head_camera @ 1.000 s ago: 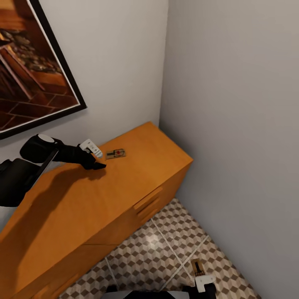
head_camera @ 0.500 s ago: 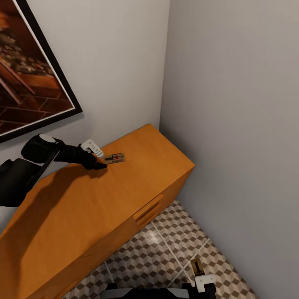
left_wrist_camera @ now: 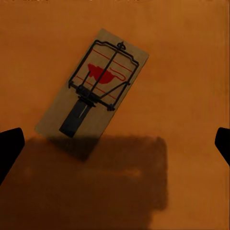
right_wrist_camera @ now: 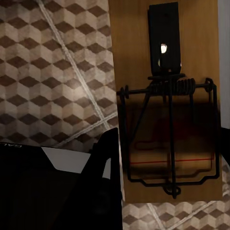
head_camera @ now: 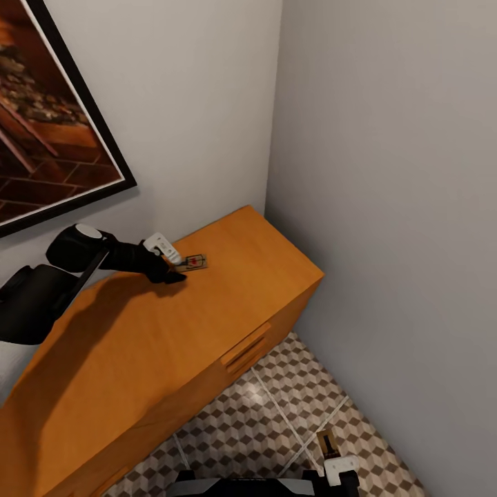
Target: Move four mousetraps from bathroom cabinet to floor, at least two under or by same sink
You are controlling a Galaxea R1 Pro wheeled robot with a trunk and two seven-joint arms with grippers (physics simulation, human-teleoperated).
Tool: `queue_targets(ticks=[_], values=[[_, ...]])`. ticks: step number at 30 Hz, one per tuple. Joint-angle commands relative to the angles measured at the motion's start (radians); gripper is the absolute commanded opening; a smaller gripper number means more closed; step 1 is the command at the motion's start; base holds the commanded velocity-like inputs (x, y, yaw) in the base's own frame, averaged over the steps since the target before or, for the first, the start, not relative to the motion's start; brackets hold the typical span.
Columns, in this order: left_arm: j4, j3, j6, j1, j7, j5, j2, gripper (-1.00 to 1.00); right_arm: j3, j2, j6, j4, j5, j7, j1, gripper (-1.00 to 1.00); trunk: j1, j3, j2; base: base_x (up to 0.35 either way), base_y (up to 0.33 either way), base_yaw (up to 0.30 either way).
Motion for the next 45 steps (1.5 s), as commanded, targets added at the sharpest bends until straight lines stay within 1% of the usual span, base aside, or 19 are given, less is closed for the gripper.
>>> queue_targets(ticks=[1,6,8,10,11,15,16,20,21,26,29,45], values=[[-0.001,-0.002,0.002,-0.001,-0.009,-0.011,-0.002,1.00,0.008,0.000,-0.001,0.000,-0.006,-0.007,0.000,-1.00,0.001,-0.001,-0.002,0.000,0.000,0.000],[-0.002,-0.017,0.000,-0.001,-0.008,-0.014,-0.005,1.00,0.008,0.000,-0.001,0.000,-0.006,-0.006,0.000,-1.00,0.001,-0.001,-0.002,0.000,0.000,0.000],[-0.003,-0.033,-0.003,-0.001,-0.007,-0.026,-0.006,1.00,0.008,0.000,-0.001,0.000,-0.006,-0.006,0.000,-1.00,0.001,-0.001,-0.002,0.000,0.000,0.000],[-0.003,-0.052,-0.005,-0.001,-0.006,-0.053,-0.007,1.00,0.008,0.000,-0.001,0.000,-0.006,-0.006,0.000,-1.00,0.001,-0.001,-0.002,0.000,0.000,0.000],[-0.004,-0.063,-0.006,-0.001,-0.006,-0.081,-0.009,1.00,0.008,0.001,-0.001,0.000,-0.006,-0.006,0.000,-1.00,0.001,-0.001,-0.002,0.000,0.000,0.000],[-0.004,-0.078,-0.006,-0.001,-0.006,-0.152,-0.018,1.00,0.008,0.001,-0.001,0.000,-0.006,-0.006,0.000,-1.00,0.001,-0.001,-0.002,0.000,0.000,0.000],[-0.004,-0.081,-0.006,-0.001,-0.006,-0.186,-0.023,1.00,0.008,0.001,-0.001,0.000,-0.006,-0.006,0.000,-1.00,0.001,-0.001,-0.002,0.000,0.000,0.000],[-0.005,-0.085,-0.006,-0.001,-0.006,-0.239,-0.037,1.00,0.008,0.001,-0.001,0.000,-0.006,-0.006,0.000,-1.00,0.001,-0.001,-0.002,0.000,0.000,0.000],[-0.005,-0.086,-0.006,-0.001,-0.006,-0.256,-0.044,1.00,0.008,0.001,-0.001,0.000,-0.006,-0.006,0.000,-1.00,0.001,-0.001,-0.002,0.000,0.000,0.000],[-0.006,-0.087,-0.006,-0.001,-0.006,-0.279,-0.060,1.00,0.008,0.001,-0.001,0.000,-0.006,-0.006,0.000,-1.00,0.001,-0.001,-0.002,0.000,0.000,0.000],[-0.012,-0.087,-0.006,-0.001,-0.006,-0.284,-0.065,1.00,0.008,0.001,-0.001,0.000,-0.006,-0.006,0.000,-1.00,0.001,-0.001,-0.002,0.000,0.000,0.000],[-0.033,-0.086,-0.005,-0.001,-0.007,-0.287,-0.069,1.00,0.008,0.001,-0.001,0.000,-0.006,-0.006,0.000,-1.00,0.001,-0.001,-0.002,0.000,0.000,0.000]])
